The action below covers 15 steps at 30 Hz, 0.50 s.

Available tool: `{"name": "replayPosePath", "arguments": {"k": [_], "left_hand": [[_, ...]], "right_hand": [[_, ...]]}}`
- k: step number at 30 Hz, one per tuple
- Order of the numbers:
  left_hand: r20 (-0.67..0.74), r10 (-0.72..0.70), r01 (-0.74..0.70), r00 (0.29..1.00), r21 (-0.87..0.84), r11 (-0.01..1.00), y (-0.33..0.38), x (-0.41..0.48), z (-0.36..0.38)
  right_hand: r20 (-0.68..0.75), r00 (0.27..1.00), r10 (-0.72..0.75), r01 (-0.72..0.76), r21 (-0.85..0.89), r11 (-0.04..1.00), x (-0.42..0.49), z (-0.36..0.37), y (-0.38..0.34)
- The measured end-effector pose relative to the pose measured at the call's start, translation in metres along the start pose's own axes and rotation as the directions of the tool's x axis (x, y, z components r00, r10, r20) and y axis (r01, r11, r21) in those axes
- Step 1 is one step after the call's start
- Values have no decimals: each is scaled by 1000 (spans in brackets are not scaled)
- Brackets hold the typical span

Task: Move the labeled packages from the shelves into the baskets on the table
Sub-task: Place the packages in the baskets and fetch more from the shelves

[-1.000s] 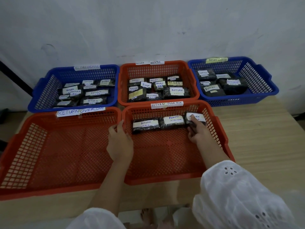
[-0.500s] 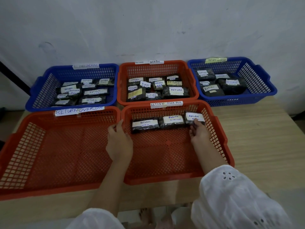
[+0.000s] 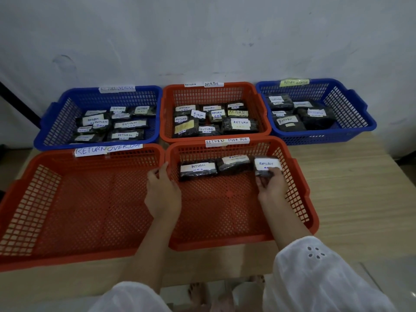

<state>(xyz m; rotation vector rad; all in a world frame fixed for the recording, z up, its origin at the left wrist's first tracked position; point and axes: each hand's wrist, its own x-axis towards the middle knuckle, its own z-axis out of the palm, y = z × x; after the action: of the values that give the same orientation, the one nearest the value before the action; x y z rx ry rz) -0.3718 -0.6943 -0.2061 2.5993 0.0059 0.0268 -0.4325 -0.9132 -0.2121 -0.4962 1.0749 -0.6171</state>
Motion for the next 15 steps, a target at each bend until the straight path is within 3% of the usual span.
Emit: {"name": "replayPosePath", "arguments": {"k": [3,8,11,15], "left_hand": [[0,-3,3,1000,2,1000,-2,1,1],[0,-4,4,1000,5,1000,-3,1,1],[2,0,0,1000,3,1000,-3,1,1],[22,-14,14,1000,17,1000,-2,2,1]], "right_hand": [[8,999,35,-34,-139,990,-22,4,21],[133,941,311,-216,-473,854,-48,15,63],[138,931,339,-170,-657,734,-51,23,83],[194,935,297,-41,-773,633,-51,33,104]]}}
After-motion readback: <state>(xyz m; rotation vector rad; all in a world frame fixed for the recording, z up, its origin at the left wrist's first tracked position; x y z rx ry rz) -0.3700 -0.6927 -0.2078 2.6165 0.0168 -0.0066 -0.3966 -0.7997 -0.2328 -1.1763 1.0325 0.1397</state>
